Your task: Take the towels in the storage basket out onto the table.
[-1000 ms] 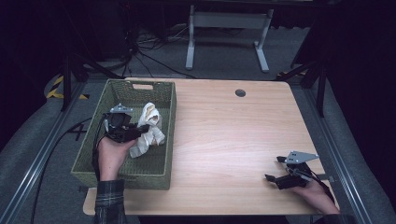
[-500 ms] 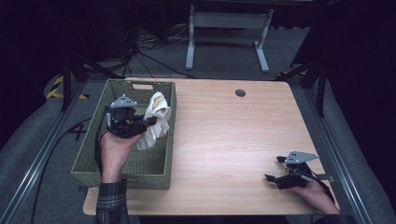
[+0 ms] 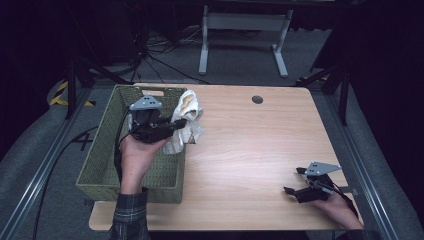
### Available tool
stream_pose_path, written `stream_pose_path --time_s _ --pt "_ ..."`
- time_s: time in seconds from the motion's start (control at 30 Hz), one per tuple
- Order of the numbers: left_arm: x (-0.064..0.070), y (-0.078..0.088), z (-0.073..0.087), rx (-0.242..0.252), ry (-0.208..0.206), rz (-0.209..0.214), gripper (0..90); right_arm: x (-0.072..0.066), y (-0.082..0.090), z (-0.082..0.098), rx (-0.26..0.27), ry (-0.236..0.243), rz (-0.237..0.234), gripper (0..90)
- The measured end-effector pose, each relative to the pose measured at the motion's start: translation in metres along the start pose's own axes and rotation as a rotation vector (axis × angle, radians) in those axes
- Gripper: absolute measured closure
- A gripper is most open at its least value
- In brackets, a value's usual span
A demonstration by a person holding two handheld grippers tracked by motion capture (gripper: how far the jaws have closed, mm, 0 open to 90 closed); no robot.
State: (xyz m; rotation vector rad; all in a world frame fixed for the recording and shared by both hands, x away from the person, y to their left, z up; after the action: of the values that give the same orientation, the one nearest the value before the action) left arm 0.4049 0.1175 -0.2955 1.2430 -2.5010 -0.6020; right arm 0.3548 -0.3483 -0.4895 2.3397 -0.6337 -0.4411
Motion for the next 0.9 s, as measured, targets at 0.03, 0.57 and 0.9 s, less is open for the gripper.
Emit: stream_pose_path --time_s 0.03,0.57,0.9 --pt "0.002 -0.001 -0.001 0.004 -0.006 0.008 75.3 0.000 0.000 0.000 0.000 0.000 0.000 7.8" --pt "0.053 -0.029 -0.017 0.008 -0.053 0.150 75.7 0.000 0.000 0.000 -0.001 -0.005 -0.002 7.8" --pt "0.081 -0.061 -0.010 -0.015 -0.082 0.190 75.6 0.000 0.000 0.000 0.000 0.000 0.000 7.8"
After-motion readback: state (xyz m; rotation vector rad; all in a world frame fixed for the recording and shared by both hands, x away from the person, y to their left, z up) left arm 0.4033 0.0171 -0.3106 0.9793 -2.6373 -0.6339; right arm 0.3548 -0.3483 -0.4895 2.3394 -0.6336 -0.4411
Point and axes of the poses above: each handheld gripper's, and its own axes: y roughly backward along the jaws, z roughly out of its underside, x roughly to its right, the point moved 3 cm from there along -y, roughly forward along the jaws, and after that the axes turned 14 degrees about -z, right-handed, at the moved point
